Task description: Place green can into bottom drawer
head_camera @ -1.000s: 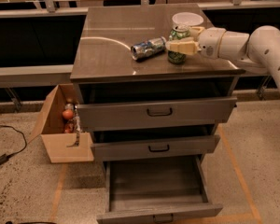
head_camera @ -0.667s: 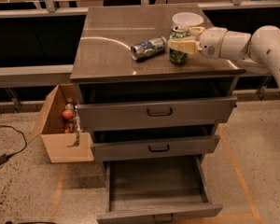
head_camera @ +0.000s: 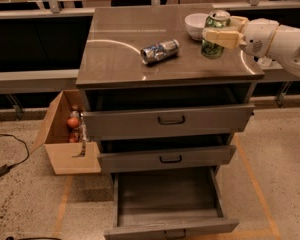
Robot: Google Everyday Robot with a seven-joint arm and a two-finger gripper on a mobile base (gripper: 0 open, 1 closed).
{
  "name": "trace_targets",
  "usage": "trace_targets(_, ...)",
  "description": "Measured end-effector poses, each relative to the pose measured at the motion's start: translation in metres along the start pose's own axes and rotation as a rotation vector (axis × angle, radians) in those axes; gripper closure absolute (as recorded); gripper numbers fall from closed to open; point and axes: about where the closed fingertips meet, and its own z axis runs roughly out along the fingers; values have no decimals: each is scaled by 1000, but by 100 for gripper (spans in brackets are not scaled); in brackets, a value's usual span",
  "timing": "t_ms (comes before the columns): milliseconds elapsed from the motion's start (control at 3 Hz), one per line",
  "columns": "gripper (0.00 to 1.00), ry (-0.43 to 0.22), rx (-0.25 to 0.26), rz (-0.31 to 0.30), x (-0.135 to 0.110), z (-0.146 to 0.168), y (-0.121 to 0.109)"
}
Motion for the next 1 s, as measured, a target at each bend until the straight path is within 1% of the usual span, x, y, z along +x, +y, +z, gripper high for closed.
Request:
trace_targets(333, 100, 0, 0, 0, 0, 0, 0)
trace_targets(667, 100, 3, -48, 19, -4, 3, 23)
trace_targets(1000, 100, -66, -41, 29, -53, -10, 61)
